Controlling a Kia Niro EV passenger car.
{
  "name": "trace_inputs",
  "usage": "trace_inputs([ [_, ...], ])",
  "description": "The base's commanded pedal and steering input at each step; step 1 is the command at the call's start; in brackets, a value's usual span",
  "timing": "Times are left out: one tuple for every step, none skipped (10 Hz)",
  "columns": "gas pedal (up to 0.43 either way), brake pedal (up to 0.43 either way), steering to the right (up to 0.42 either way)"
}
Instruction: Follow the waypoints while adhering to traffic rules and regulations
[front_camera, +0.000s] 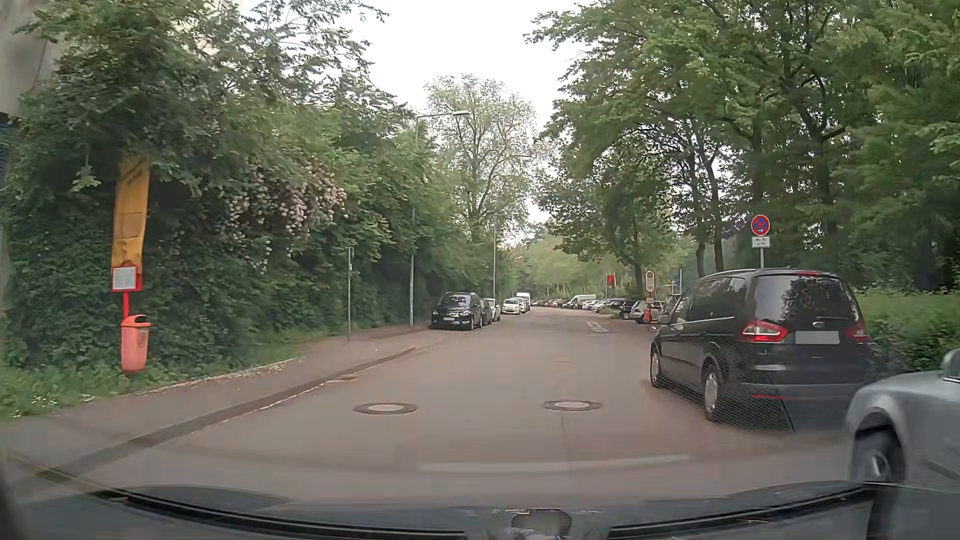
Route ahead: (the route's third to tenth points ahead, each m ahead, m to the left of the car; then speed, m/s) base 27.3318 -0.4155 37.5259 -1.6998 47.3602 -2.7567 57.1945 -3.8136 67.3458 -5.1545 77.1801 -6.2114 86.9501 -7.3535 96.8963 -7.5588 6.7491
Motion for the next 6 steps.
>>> trace_inputs([
  [0.047, 0.0, 0.045],
  [0.059, 0.0, 0.045],
  [0.059, 0.0, 0.045],
  [0.067, 0.0, 0.045],
  [0.067, 0.0, 0.045],
  [0.067, 0.0, 0.045],
])
